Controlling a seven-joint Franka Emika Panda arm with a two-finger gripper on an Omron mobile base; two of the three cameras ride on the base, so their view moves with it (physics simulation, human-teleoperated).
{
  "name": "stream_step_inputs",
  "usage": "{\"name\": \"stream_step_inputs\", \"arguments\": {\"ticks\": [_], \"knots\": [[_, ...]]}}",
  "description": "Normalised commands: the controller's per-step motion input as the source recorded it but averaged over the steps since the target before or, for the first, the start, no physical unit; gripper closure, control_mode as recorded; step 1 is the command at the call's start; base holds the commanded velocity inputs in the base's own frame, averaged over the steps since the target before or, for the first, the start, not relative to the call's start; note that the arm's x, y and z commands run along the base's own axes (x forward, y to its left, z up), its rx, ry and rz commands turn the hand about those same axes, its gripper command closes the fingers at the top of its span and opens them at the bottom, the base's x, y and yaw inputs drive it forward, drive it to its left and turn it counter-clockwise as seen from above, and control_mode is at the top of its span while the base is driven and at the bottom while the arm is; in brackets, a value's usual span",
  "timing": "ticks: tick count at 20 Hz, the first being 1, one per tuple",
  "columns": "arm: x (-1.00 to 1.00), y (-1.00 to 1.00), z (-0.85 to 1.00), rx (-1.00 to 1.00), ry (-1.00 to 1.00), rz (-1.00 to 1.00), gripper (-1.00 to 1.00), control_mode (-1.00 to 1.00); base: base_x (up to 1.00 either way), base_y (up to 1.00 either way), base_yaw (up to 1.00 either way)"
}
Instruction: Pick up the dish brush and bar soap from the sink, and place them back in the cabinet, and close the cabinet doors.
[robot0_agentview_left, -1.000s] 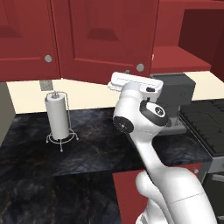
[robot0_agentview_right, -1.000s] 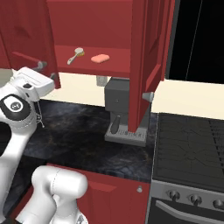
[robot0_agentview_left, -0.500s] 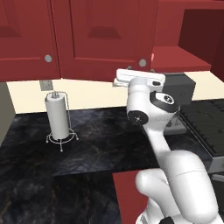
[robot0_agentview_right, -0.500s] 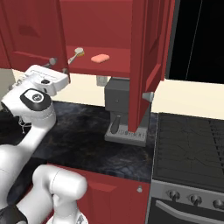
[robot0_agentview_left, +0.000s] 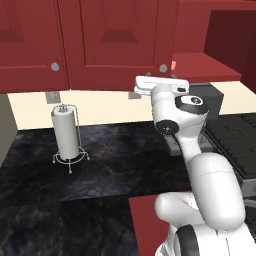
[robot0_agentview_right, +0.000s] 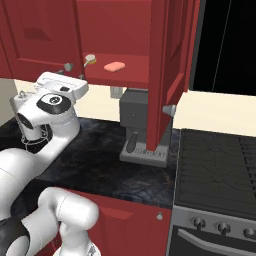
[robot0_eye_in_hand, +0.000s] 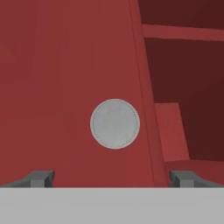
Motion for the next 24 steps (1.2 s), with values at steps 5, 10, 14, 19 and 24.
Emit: {"name": "stream_step_inputs", "arguments": {"ticks": [5, 10, 14, 19, 24], "knots": [[0.32, 0.0, 0.0, 0.0, 0.0, 0.0, -1.0, -1.0, 0.0, 0.0, 0.0], [0.23, 0.0, 0.0, 0.0, 0.01, 0.0, -1.0, -1.0, 0.0, 0.0, 0.0], [0.24, 0.0, 0.0, 0.0, 0.0, 0.0, -1.0, -1.0, 0.0, 0.0, 0.0], [0.29, 0.0, 0.0, 0.0, 0.0, 0.0, -1.0, -1.0, 0.0, 0.0, 0.0], [0.32, 0.0, 0.0, 0.0, 0.01, 0.0, -1.0, -1.0, 0.0, 0.0, 0.0]]}}
